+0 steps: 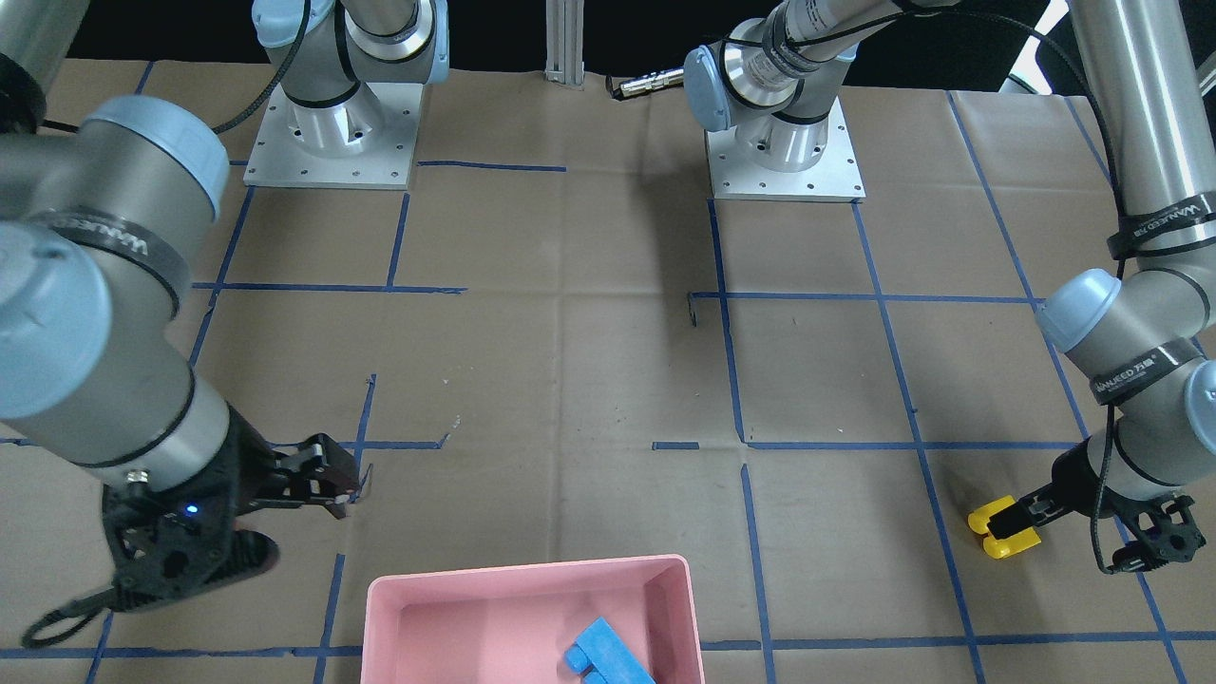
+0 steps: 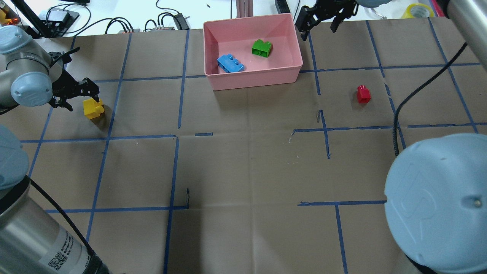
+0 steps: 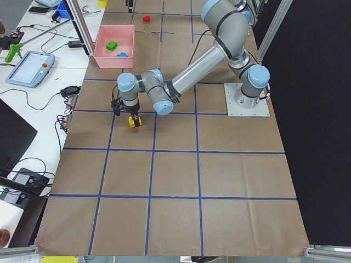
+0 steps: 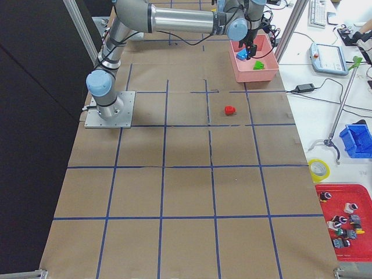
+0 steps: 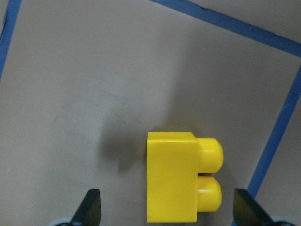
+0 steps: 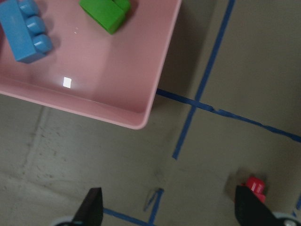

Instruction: Put all blocks into box

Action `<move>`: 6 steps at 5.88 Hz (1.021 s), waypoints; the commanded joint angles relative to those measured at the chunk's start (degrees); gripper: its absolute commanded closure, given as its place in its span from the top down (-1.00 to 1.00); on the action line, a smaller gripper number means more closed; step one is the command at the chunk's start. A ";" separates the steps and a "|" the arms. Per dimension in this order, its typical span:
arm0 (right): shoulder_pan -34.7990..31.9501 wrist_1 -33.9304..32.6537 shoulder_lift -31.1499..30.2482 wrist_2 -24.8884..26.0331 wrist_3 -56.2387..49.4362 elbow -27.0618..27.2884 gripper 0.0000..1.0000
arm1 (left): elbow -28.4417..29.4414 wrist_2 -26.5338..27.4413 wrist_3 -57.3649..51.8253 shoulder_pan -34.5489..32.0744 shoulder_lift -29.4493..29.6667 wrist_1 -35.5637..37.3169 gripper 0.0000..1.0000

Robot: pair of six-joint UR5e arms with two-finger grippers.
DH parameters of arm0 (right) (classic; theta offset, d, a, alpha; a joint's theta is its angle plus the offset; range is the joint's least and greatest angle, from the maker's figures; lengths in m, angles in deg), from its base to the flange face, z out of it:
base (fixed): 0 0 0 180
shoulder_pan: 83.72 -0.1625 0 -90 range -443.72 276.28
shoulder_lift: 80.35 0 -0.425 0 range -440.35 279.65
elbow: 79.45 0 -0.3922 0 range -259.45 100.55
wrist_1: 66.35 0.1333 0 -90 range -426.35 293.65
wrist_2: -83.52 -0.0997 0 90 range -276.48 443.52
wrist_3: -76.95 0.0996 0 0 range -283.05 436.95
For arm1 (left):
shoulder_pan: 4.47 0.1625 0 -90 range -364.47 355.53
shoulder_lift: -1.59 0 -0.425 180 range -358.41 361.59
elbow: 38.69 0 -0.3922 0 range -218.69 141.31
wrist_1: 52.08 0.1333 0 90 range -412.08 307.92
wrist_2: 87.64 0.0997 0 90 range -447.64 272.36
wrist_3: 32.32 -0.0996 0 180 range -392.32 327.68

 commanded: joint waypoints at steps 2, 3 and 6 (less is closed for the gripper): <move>5.35 -7.35 -4.16 5.96 -6.82 9.95 0.98 | -0.37 -0.52 0.04 -0.14 1.14 0.86 0.97; 7.10 -16.13 -6.60 5.47 -6.59 16.97 0.98 | -0.37 -0.52 -0.04 -0.14 1.75 0.86 0.97; 12.56 -35.86 -5.59 -2.17 -5.89 29.94 0.97 | -0.19 -0.69 -0.22 -0.31 2.37 1.39 0.70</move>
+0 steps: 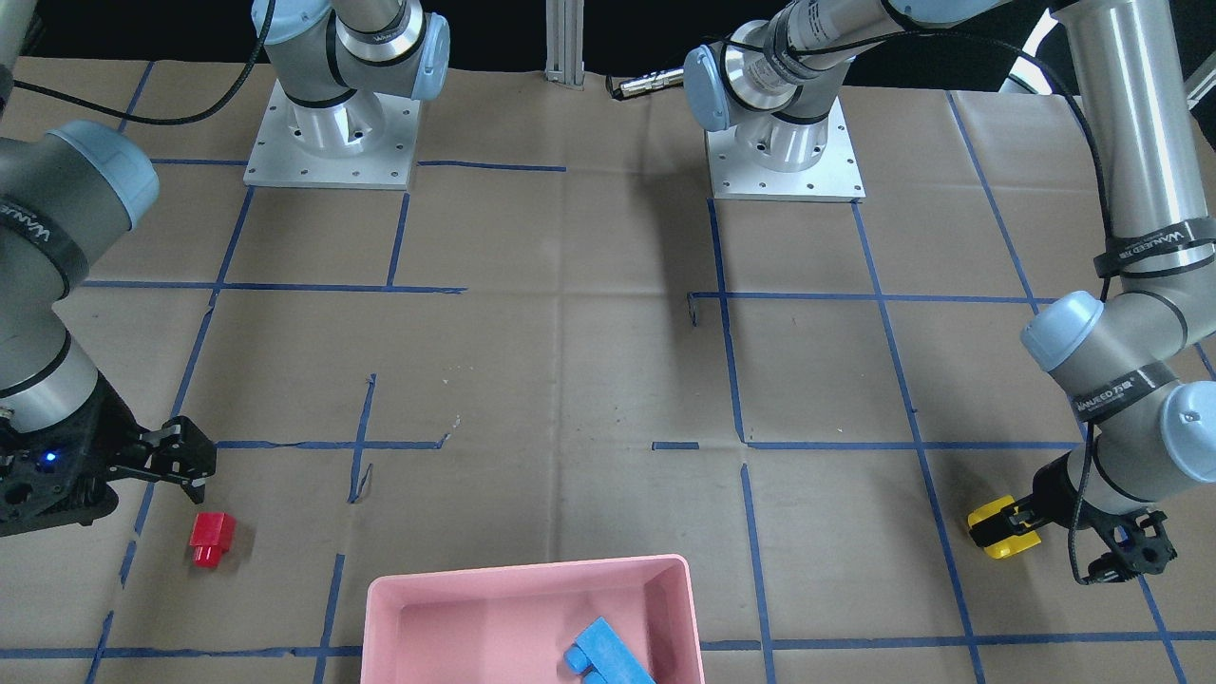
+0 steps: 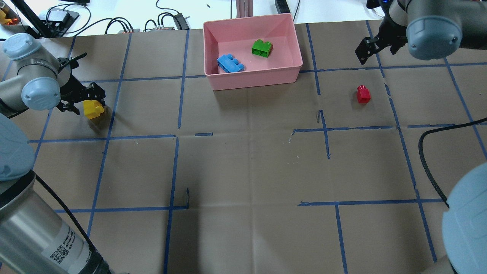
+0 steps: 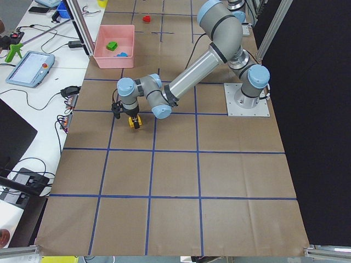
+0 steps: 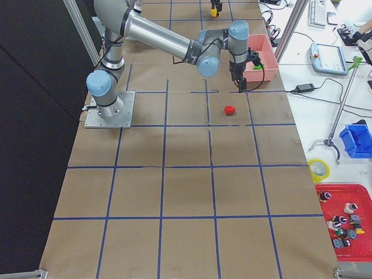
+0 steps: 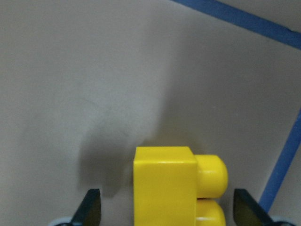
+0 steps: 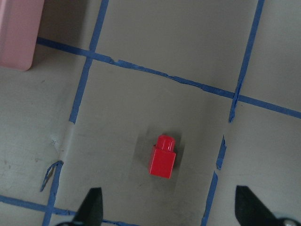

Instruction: Put all blocks into box

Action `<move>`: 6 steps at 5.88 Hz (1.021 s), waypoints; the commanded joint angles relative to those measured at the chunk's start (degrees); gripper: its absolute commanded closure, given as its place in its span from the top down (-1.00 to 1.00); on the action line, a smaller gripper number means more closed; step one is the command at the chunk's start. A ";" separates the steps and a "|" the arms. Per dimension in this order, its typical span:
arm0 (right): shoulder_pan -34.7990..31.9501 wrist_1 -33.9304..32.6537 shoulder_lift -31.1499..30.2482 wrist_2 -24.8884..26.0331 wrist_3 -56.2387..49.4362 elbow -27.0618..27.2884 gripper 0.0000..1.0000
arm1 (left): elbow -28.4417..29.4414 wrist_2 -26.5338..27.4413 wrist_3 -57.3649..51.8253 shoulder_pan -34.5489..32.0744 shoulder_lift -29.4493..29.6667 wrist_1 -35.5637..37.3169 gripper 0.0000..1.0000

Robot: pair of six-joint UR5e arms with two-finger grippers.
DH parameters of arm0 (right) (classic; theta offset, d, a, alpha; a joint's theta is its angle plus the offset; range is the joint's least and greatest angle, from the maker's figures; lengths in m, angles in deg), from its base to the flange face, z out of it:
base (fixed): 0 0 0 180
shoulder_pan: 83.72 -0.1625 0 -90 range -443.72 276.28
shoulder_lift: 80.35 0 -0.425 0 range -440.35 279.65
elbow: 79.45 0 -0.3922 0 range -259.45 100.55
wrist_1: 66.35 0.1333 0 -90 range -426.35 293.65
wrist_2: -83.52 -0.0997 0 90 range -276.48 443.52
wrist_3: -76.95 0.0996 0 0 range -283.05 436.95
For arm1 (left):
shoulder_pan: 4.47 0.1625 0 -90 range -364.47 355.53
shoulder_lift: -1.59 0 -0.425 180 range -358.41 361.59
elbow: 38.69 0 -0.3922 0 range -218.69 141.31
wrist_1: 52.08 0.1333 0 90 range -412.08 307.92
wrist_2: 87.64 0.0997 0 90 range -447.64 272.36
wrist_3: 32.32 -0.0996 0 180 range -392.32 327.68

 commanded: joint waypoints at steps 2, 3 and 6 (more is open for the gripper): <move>0.97 -8.28 6.70 -5.13 0.62 3.30 0.78 | -0.30 0.23 -0.03 -0.15 -0.99 -0.77 -0.14; 1.58 -8.81 8.11 -5.24 0.70 3.83 0.79 | -0.30 0.23 -0.12 -0.15 -1.26 -1.04 -0.37; 2.73 -9.69 8.66 -4.81 6.41 7.16 0.80 | 3.81 0.58 -0.73 -0.41 -4.83 -6.73 -0.73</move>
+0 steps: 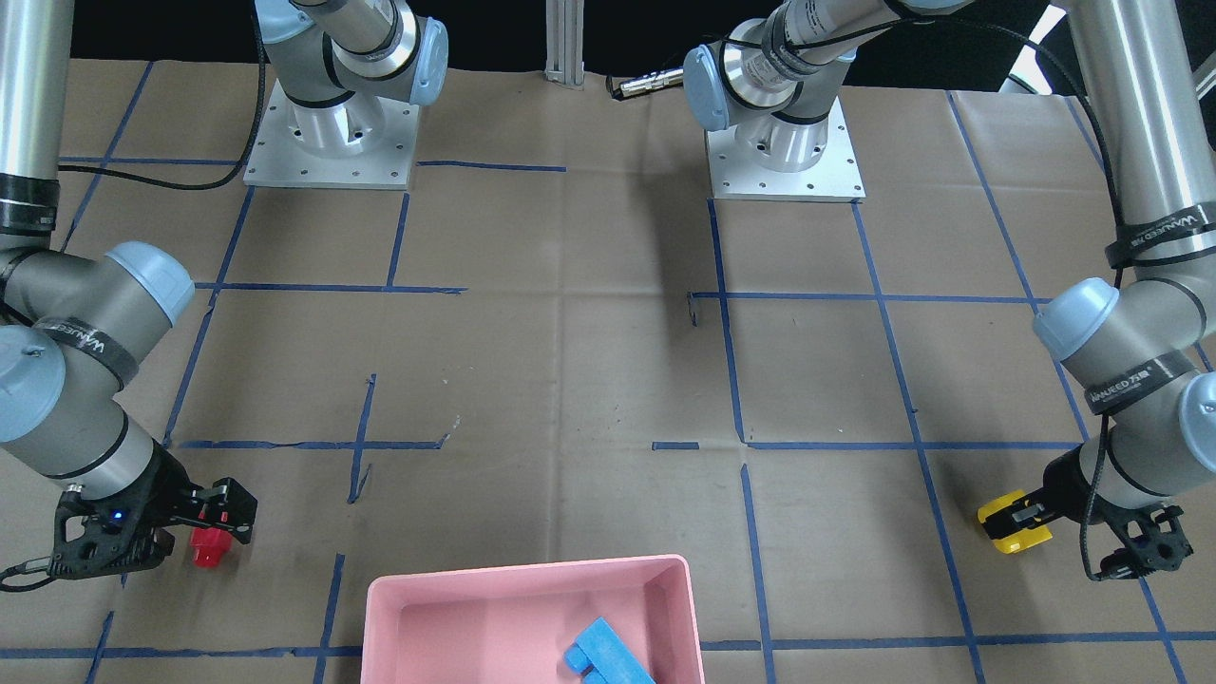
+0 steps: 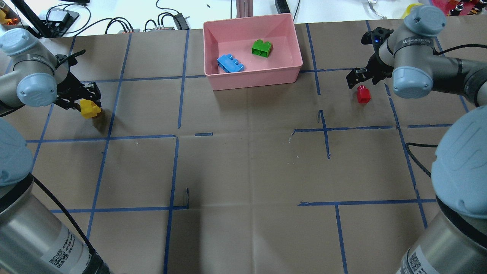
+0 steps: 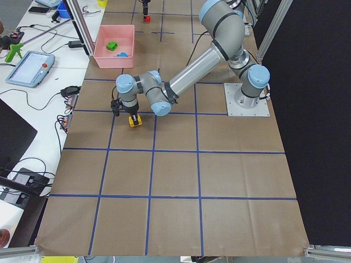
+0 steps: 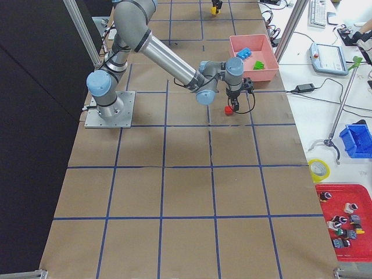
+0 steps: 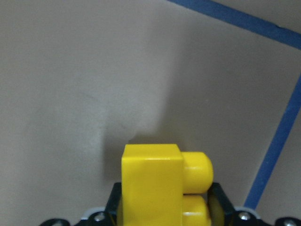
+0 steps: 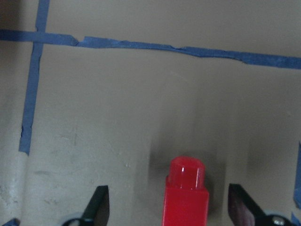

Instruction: Put all blocks into box

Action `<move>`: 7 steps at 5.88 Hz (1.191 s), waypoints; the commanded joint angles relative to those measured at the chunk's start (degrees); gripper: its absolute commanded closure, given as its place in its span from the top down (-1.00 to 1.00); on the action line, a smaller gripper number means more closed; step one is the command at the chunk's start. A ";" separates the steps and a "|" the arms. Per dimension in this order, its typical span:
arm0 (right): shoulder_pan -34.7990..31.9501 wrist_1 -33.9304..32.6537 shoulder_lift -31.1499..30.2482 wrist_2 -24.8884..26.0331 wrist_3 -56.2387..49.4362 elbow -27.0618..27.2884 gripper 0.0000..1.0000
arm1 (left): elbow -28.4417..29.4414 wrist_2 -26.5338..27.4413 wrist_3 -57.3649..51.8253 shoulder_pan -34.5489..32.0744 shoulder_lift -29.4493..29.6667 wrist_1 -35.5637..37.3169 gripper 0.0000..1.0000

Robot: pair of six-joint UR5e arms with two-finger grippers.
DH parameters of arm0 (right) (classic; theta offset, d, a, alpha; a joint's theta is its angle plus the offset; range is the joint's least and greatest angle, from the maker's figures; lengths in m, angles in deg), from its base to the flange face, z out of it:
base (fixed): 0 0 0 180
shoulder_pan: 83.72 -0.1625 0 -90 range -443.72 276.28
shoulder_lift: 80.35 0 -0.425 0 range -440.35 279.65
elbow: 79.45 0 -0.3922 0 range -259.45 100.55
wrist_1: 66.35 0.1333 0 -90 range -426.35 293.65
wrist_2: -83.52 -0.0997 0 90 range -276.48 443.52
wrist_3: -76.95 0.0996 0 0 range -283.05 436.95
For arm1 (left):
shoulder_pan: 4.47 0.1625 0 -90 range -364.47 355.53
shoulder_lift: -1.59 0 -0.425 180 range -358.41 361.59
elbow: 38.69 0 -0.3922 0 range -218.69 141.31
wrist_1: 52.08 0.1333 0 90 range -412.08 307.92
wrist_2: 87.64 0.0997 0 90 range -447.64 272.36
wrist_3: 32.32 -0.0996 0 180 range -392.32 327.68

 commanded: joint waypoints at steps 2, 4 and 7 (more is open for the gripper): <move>0.18 -0.48 -1.08 1.17 0.94 4.72 0.81 | 18.22 -0.37 -0.46 -4.18 -3.73 -20.78 -0.73; 0.71 -0.48 -1.43 1.17 1.29 4.12 0.28 | 31.97 -3.96 -0.46 -13.47 -0.06 -28.17 -0.73; 0.71 -0.66 -0.73 1.17 1.11 1.83 0.28 | 42.54 -7.38 14.59 -29.65 8.45 -28.10 -0.72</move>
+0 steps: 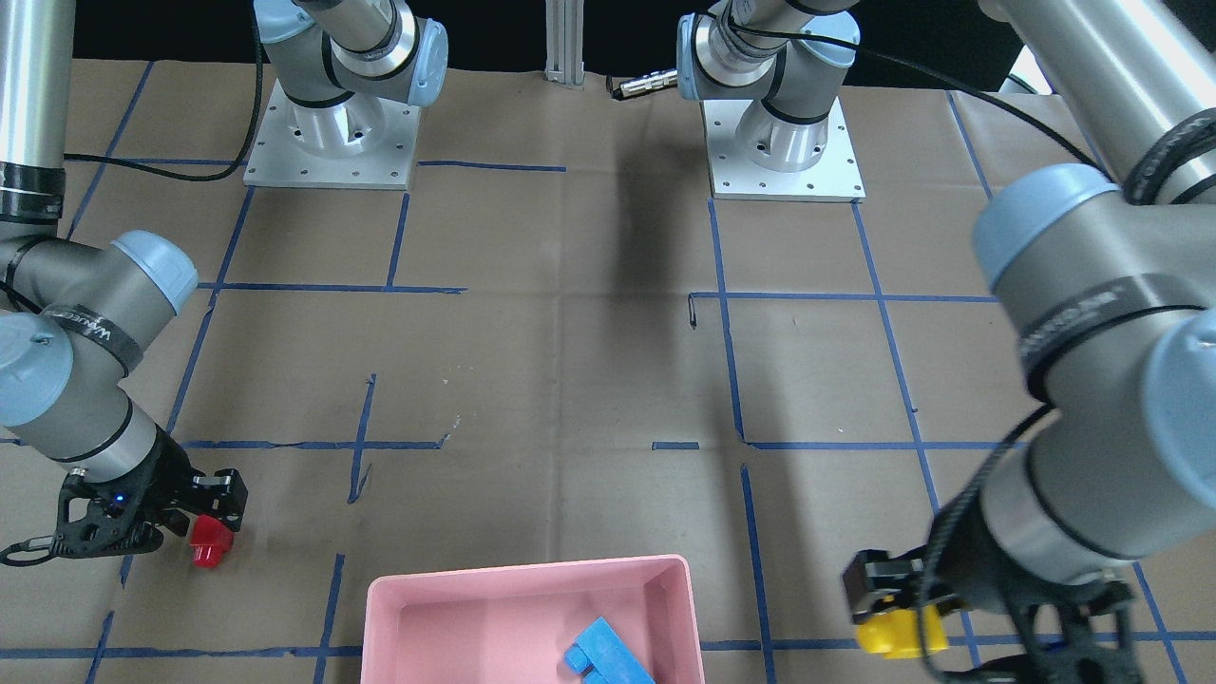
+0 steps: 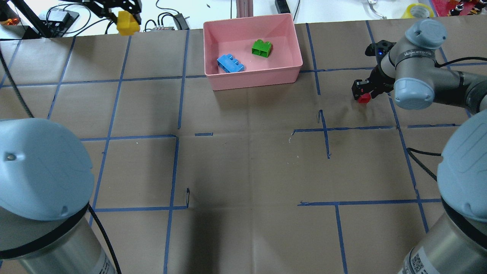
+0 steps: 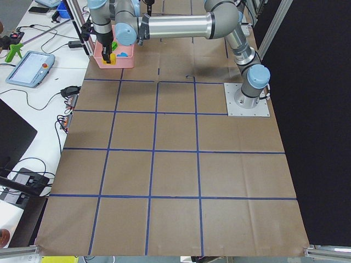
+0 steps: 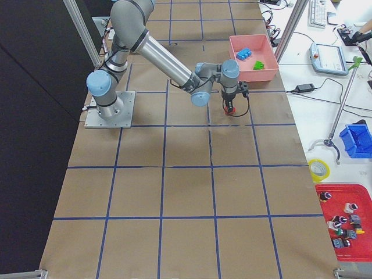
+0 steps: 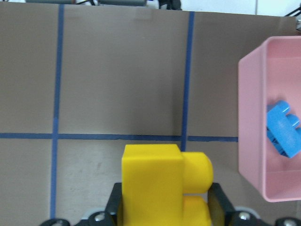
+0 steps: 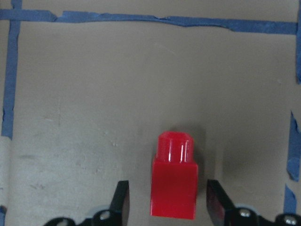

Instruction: Put all blocks into box

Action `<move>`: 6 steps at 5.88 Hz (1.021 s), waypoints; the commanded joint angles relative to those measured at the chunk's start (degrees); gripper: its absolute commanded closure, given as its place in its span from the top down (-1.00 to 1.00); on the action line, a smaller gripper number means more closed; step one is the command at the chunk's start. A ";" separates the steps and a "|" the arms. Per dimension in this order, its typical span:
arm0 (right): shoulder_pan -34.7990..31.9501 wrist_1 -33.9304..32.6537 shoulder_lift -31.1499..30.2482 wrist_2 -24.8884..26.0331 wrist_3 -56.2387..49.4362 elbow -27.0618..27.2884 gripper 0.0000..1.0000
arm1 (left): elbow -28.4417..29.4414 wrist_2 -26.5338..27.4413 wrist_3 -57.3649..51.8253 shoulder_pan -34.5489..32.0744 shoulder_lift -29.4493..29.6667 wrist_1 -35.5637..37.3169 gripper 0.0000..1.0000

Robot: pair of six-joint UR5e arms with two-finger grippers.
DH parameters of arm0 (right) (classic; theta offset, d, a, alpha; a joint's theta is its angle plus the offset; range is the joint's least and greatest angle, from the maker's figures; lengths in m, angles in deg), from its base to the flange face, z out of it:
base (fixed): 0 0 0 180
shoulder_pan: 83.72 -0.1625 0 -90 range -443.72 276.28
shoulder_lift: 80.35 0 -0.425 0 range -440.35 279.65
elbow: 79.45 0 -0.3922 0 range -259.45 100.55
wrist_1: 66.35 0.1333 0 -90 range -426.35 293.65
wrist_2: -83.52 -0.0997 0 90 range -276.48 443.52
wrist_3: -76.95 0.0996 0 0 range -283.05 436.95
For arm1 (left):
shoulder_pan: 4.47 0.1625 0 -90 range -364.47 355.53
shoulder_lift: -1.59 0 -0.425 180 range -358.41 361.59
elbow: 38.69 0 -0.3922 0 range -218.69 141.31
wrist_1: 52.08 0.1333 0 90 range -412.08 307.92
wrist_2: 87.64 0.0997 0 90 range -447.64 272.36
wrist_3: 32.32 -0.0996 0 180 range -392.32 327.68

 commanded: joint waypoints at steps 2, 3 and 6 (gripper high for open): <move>-0.05 -0.10 1.54 0.05 -0.08 -0.10 0.27 | 8.46 -2.28 15.33 -12.70 10.28 1.48 -0.73; -0.06 -0.02 1.72 0.05 -0.08 0.25 0.27 | 7.69 -2.02 15.97 -13.69 13.27 5.14 -0.73; 0.03 0.16 1.46 0.23 -0.34 1.05 -0.83 | 7.33 3.61 15.36 -13.53 15.32 9.89 0.83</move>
